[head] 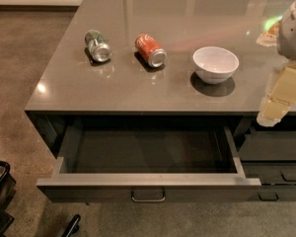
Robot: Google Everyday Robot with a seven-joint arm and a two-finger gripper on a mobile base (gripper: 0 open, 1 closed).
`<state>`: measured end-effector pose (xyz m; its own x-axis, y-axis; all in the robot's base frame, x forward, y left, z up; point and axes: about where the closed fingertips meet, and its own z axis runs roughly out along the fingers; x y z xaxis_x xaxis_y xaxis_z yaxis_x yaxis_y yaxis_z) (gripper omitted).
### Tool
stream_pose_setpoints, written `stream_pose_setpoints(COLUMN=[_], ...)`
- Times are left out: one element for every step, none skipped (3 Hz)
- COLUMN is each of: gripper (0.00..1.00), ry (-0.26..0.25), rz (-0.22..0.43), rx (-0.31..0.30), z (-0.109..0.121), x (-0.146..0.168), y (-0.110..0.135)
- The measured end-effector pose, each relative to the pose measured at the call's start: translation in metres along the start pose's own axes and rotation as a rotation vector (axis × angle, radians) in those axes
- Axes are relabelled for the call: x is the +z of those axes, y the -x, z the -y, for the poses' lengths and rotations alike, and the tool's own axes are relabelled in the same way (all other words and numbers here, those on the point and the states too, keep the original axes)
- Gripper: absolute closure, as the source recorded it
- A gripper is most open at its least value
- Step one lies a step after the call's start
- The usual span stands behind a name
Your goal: Place coke can into top drawer
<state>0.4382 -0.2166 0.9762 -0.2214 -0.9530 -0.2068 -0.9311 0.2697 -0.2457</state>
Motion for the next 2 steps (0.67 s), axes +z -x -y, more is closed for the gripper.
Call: stream_pose_setpoints(gripper=[0.00,0.00], ry=[0.000,-0.052], rz=[0.000,0.003], rx=[0.000,0.023], z=[0.000,0.010], x=[0.000,-0.013], y=[0.000,0.001])
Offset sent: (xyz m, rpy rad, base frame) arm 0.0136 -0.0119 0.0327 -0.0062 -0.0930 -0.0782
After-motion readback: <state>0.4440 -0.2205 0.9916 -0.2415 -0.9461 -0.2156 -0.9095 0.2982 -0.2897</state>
